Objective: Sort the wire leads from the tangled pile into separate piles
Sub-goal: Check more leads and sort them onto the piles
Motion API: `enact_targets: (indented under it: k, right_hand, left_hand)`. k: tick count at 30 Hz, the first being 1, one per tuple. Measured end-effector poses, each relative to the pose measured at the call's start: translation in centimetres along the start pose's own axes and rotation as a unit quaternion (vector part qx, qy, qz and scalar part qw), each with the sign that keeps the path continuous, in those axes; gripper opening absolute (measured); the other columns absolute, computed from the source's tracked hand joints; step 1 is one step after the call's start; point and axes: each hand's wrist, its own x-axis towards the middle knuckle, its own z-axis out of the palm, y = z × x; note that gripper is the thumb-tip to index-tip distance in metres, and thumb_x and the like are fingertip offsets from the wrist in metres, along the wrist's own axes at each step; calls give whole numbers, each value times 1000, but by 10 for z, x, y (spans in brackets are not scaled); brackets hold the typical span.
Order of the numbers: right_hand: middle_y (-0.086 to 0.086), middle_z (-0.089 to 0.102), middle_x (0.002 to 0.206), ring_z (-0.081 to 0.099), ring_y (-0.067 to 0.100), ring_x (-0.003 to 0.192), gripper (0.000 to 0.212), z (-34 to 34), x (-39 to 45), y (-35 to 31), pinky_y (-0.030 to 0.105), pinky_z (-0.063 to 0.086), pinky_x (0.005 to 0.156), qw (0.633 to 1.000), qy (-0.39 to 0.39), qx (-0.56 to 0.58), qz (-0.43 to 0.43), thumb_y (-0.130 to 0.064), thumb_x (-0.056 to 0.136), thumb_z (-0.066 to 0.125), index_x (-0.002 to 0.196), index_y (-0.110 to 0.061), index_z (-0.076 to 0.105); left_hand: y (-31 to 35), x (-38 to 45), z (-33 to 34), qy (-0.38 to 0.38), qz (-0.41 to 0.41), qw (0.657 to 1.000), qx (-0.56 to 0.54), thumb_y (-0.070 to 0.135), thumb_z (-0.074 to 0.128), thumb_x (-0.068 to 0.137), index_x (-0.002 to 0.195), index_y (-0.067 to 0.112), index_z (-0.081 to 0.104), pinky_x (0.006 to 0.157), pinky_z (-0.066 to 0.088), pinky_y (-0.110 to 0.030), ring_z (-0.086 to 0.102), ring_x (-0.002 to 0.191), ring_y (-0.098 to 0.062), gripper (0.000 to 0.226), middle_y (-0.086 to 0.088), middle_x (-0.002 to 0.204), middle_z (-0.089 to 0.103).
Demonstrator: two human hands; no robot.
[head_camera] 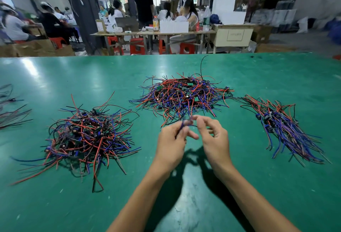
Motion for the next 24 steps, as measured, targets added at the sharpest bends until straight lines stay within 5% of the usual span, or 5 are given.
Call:
enact_targets:
  k: [2, 7, 14, 20, 24]
  right_hand:
    - [-14, 65, 99, 60, 9, 89, 18, 5, 8, 6, 33, 48, 79, 990, -42, -118, -63, -29, 102, 56, 105, -35, 72]
    - [1, 47, 118, 60, 28, 93, 41, 24, 40, 15, 37, 49, 74, 842, -279, -447, -119, -18, 100, 52, 135, -38, 55]
    - [-4, 43, 98, 50, 20, 103, 16, 40, 78, 12, 29, 31, 63, 792, -303, -492, -199, -36, 95, 66, 108, -29, 73]
    - [3, 59, 100, 58, 25, 91, 4, 22, 64, 28, 29, 31, 57, 802, -269, -431, -313, -18, 92, 69, 90, -15, 70]
    - [-3, 60, 103, 61, 10, 84, 10, 12, 57, 31, 29, 51, 70, 940, -181, -237, -163, -10, 98, 61, 94, -18, 66]
  left_hand:
    - [5, 6, -12, 112, 4, 994, -11, 9, 48, 104, 106, 21, 69, 56, 30, -29, 35, 57, -18, 25, 3, 71, 71]
    - [36, 11, -59, 330, 89, 929, 146, 13, 42, 105, 122, 16, 63, 73, 44, -36, 58, 74, -23, 27, 0, 87, 67]
    - [73, 36, -154, 329, -90, 781, 523, 12, 50, 91, 136, 3, 48, 101, 33, -48, 38, 125, -41, 45, -27, 135, 46]
    - [50, 22, -167, 240, -207, 732, 603, 37, 42, 100, 134, 15, 57, 112, 19, -45, 34, 132, -41, 43, -31, 135, 46]
    - [38, 14, -139, 304, -82, 764, 563, 29, 55, 93, 128, 19, 63, 113, 14, -51, 25, 140, -38, 37, -30, 142, 37]
